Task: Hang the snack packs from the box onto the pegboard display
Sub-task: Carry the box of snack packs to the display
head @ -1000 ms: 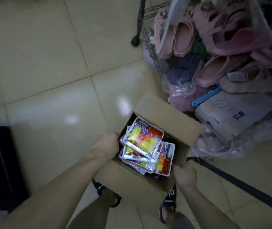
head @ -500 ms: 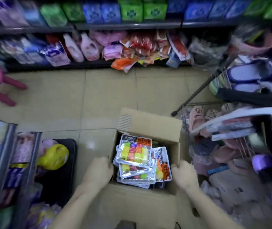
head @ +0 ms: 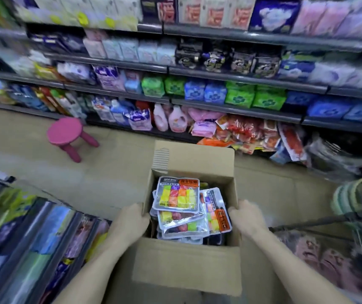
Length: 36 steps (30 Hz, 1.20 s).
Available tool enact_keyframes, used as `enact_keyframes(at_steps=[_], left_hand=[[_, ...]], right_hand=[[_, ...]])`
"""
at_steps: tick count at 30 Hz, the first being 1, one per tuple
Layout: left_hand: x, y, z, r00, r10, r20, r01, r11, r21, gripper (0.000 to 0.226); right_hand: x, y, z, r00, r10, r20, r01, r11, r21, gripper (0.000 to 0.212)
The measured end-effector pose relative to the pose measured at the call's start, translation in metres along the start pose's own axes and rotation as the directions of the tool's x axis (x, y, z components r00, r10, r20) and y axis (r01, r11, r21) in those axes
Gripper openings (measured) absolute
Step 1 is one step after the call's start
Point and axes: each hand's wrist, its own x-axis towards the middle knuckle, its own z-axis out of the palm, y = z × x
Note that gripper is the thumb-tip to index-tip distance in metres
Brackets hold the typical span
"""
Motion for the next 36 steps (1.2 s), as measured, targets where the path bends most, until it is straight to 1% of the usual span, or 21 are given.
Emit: enact_keyframes(at_steps=[3, 6, 9, 11, 12, 15, 16, 18, 20, 22, 25, 28, 31, 34, 36], left_hand=[[0.040, 0.016, -0.027, 0.996, -0.084, -0.023, 0.084, 0.996, -0.023, 0.033], [0.081, 0.027, -0.059, 0.987, -0.151, -0.053, 0.148, 0.987, -0.062, 0.031], [0.116, 0.033, -0.094, 0.971, -0.219, -0.098, 0.211, 0.974, -0.083, 0.030], [0.143, 0.032, -0.116, 0.955, -0.273, -0.118, 0.260, 0.959, -0.114, 0.030], [0.159, 0.030, -0.126, 0.947, -0.295, -0.131, 0.278, 0.951, -0.135, 0.026], [0.212, 0.018, -0.156, 0.922, -0.354, -0.158, 0.321, 0.926, -0.198, 0.017], [0.229, 0.013, -0.167, 0.915, -0.372, -0.154, 0.338, 0.918, -0.208, 0.016], [0.265, 0.001, -0.189, 0.901, -0.409, -0.145, 0.369, 0.898, -0.242, 0.018], [0.290, -0.008, -0.210, 0.889, -0.437, -0.141, 0.393, 0.883, -0.258, 0.016], [0.312, -0.019, -0.235, 0.865, -0.481, -0.141, 0.432, 0.858, -0.278, 0.015], [0.341, -0.035, -0.273, 0.815, -0.559, -0.153, 0.492, 0.807, -0.327, 0.015], [0.369, -0.051, -0.308, 0.759, -0.632, -0.153, 0.539, 0.743, -0.396, 0.011], [0.391, -0.068, -0.332, 0.653, -0.743, -0.145, 0.596, 0.623, -0.506, 0.013], [0.403, -0.078, -0.351, 0.537, -0.836, -0.109, 0.638, 0.488, -0.596, 0.024], [0.408, -0.085, -0.364, 0.462, -0.881, -0.096, 0.649, 0.410, -0.640, 0.029]], right_hand=[[0.060, -0.048, -0.028, 0.997, -0.055, 0.061, 0.058, 0.997, -0.049, 0.025], [0.111, -0.105, -0.056, 0.987, -0.130, 0.099, 0.141, 0.983, -0.116, 0.019], [0.162, -0.166, -0.074, 0.973, -0.208, 0.104, 0.224, 0.958, -0.178, 0.029], [0.193, -0.212, -0.083, 0.957, -0.260, 0.131, 0.284, 0.931, -0.230, 0.022], [0.208, -0.236, -0.086, 0.949, -0.279, 0.146, 0.309, 0.914, -0.261, 0.016], [0.256, -0.303, -0.090, 0.922, -0.348, 0.173, 0.387, 0.862, -0.328, 0.023], [0.268, -0.325, -0.090, 0.911, -0.368, 0.189, 0.412, 0.845, -0.342, 0.021], [0.294, -0.372, -0.090, 0.898, -0.392, 0.200, 0.439, 0.831, -0.343, 0.017], [0.317, -0.415, -0.090, 0.885, -0.416, 0.207, 0.464, 0.813, -0.351, 0.021], [0.337, -0.462, -0.090, 0.858, -0.456, 0.236, 0.513, 0.784, -0.351, 0.021], [0.365, -0.534, -0.086, 0.817, -0.499, 0.287, 0.576, 0.728, -0.372, 0.015], [0.397, -0.612, -0.072, 0.754, -0.549, 0.361, 0.657, 0.646, -0.389, 0.022], [0.422, -0.689, -0.051, 0.652, -0.602, 0.460, 0.758, 0.518, -0.396, 0.024], [0.432, -0.763, -0.031, 0.534, -0.633, 0.560, 0.844, 0.367, -0.390, 0.019], [0.432, -0.808, -0.016, 0.460, -0.651, 0.603, 0.885, 0.282, -0.371, 0.020]])
